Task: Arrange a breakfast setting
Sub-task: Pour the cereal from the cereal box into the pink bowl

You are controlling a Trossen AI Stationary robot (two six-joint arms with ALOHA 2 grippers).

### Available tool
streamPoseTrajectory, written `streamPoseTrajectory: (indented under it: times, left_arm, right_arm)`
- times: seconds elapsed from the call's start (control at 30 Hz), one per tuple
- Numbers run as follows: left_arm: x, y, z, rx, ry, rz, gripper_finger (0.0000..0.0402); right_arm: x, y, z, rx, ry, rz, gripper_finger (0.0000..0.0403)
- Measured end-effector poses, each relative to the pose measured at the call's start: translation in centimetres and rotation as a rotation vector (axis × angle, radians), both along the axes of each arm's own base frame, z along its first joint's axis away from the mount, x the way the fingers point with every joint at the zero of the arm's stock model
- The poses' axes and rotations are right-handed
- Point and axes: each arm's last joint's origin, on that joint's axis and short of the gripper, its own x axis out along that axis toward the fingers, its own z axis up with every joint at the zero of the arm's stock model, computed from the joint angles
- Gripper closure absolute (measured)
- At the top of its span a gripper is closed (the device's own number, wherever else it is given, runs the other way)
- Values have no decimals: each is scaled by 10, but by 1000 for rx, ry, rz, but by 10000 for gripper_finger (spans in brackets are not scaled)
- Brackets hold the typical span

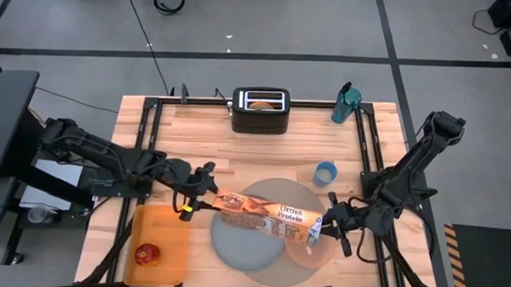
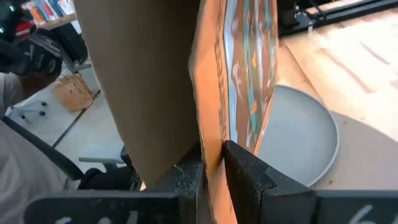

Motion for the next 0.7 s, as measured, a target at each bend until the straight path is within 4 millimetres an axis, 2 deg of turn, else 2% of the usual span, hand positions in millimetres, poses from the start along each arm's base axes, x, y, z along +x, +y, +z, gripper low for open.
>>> streamPoseTrajectory:
  times: [0.43,0.7]
  left_arm:
    - [1,1,1,-7,-4,-10,207]
    - [6,3,34,13,-13,-18,207]
  right_arm:
    - [-7,-7,14,-52,-87,-98,337]
    - [-10,-5,15,-38,-87,-53,337]
